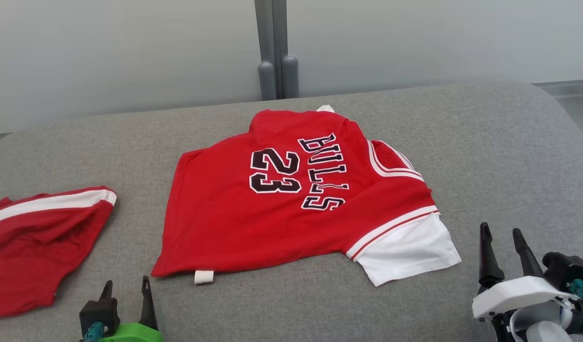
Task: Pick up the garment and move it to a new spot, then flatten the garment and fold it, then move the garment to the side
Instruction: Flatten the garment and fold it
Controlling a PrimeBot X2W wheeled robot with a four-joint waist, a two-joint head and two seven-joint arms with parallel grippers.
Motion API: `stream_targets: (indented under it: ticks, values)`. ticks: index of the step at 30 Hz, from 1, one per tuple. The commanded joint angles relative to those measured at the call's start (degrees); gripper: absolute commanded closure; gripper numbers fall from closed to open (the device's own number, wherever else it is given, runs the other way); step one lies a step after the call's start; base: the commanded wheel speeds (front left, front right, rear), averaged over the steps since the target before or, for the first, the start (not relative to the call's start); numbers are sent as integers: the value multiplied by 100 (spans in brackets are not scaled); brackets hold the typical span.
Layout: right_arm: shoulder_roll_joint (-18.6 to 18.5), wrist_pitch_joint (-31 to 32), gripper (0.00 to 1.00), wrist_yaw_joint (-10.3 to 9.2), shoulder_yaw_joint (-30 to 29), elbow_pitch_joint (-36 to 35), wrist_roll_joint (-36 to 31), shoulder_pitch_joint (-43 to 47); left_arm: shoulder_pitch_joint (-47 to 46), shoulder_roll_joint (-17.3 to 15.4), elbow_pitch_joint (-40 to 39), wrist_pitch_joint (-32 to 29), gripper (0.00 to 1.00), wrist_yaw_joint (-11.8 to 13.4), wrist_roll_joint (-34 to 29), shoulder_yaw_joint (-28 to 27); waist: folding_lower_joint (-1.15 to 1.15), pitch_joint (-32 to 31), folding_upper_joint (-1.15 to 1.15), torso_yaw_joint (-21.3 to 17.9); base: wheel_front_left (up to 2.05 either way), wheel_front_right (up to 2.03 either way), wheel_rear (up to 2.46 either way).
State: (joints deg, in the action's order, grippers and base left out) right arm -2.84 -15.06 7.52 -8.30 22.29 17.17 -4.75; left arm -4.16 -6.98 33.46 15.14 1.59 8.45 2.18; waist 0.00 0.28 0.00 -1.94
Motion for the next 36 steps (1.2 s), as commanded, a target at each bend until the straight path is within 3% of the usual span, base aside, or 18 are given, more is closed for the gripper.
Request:
stream_targets:
  ticks: [1,13,36]
  values:
    - [-16,-17,0,-6,46,-44,-64,73,55,36,-100,0,0,-19,21,-29,0,-24,0,22,0,0,0]
    - [-15,-17,0,-6,560,-383,-937,131,290,332,-728,0,0,-264,-119,-94,0,-173,0,107,0,0,0]
    - [-16,-17,0,-6,577,-252,-1004,422,530,403,-819,-1,0,-464,-213,-54,0,-255,0,191,0,0,0]
